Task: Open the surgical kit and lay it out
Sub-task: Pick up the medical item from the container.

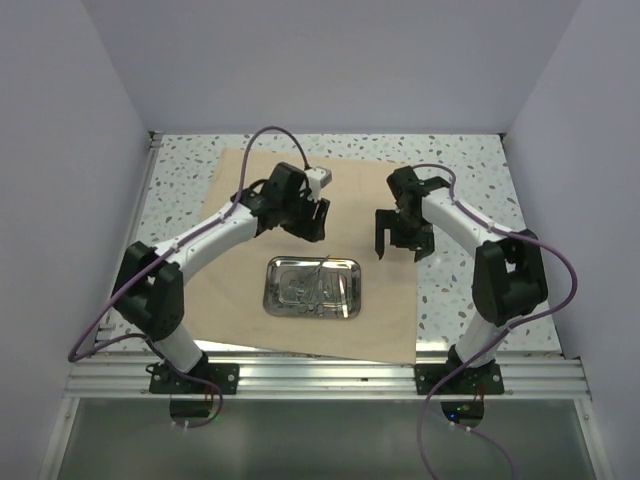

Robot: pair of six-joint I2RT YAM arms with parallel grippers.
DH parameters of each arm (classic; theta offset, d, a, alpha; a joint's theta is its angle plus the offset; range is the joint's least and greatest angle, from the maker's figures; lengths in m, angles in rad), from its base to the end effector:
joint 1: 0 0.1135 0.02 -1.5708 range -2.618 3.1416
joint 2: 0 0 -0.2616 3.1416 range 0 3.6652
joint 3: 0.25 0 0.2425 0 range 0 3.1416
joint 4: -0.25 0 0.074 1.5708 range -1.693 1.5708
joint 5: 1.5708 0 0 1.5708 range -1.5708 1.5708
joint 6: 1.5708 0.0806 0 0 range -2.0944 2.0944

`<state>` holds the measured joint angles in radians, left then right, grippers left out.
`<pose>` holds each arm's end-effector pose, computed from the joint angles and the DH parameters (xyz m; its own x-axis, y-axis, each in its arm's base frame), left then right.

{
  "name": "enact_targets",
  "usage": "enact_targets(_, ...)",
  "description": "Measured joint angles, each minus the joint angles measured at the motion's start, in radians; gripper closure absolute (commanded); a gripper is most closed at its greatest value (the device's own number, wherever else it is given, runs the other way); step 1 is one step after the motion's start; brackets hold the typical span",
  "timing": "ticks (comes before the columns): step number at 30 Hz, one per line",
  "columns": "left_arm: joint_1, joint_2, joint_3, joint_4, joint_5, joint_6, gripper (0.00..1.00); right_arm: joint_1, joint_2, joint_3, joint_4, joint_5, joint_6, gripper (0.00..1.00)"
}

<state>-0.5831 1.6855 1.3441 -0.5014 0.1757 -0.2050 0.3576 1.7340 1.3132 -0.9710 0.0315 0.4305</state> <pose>0.3207 -0.2284 0.2368 -0.7402 0.2482 -0.6249 0.4990 0.8257 -0.2632 0.3091 0.1128 0.1783 -0.9815 0.0786 -0.1747 0.0715 0.9964 0.0461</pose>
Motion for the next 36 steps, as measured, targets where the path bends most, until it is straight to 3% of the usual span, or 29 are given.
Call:
enact_targets(8,-0.054,-0.030,-0.236,-0.001,-0.019,0.007,0.46,0.000,-0.019,-0.020,0.015,-0.008,-0.007,0.05)
enact_targets(30,-0.118,0.098,-0.235,0.032,-0.114,0.051,0.53,0.000,-0.049,-0.052,0.017,-0.024,-0.009,0.05)
enact_targets(36,-0.124,0.134,-0.201,0.053,-0.127,0.052,0.61,0.000,-0.048,-0.052,0.017,-0.024,-0.009,0.05)
